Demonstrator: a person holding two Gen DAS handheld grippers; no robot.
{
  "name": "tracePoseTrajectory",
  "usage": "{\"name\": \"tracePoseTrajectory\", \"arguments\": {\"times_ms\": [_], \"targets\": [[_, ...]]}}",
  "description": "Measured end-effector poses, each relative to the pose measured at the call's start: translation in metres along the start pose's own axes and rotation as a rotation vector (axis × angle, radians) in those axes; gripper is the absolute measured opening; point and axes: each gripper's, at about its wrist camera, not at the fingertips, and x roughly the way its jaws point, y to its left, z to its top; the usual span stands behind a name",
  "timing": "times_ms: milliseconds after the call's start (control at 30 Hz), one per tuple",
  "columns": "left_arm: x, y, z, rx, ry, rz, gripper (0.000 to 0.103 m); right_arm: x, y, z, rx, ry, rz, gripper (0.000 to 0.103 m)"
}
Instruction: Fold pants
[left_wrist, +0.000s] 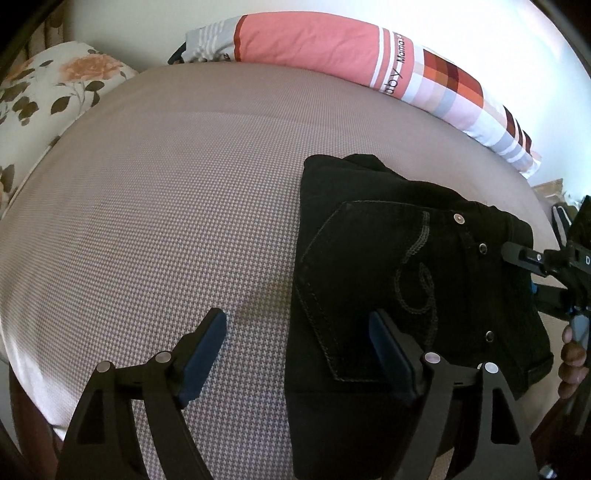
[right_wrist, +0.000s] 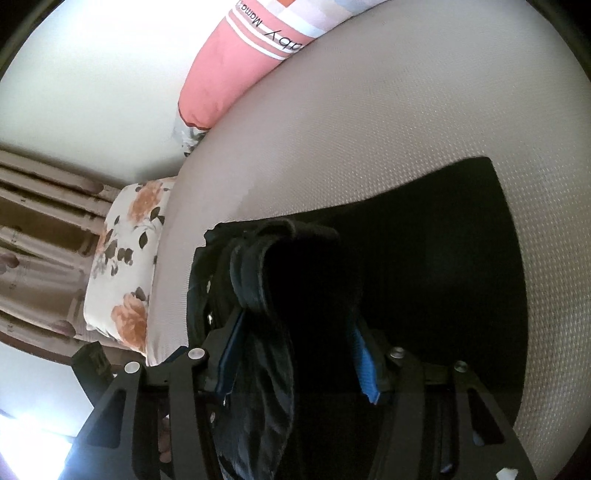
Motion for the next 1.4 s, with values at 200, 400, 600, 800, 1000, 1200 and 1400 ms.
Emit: {"name": "tracePoseTrajectory", "arguments": {"times_ms": [200, 400, 600, 800, 1000, 1200, 1400], "targets": [[0.002, 0.004, 0.000, -0.019, 0.005, -0.016, 0.082, 0.001, 0.001, -0.001, 0.013, -0.028, -0.003, 0.050], [0.001, 0.015, 0.000, -0.090, 0.013, -0.077, 0.082, -0.003, 0.001, -0.005, 0.018, -0.055, 0.008, 0.041], [-0.005, 0.027, 0.003, -0.162, -0.019, -0.139, 0.082, -0.008, 0.008, -0.009, 0.001, -0.082, 0.020, 0.019], [-0.004, 0.029, 0.008, -0.169, -0.015, -0.118, 0.082, -0.022, 0.024, -0.010, -0.003, -0.102, -0.003, 0.013], [-0.009, 0.018, 0.016, -0.167, -0.004, -0.140, 0.082, -0.042, 0.043, -0.015, -0.017, -0.134, -0.025, 0.012], [-0.020, -0.006, 0.028, -0.095, -0.035, -0.147, 0.082, -0.073, 0.045, -0.014, -0.013, -0.196, -0.050, 0.012], [-0.019, -0.027, 0.037, -0.038, -0.038, -0.157, 0.082, -0.089, 0.010, -0.015, 0.063, -0.238, -0.098, 0.012]]}}
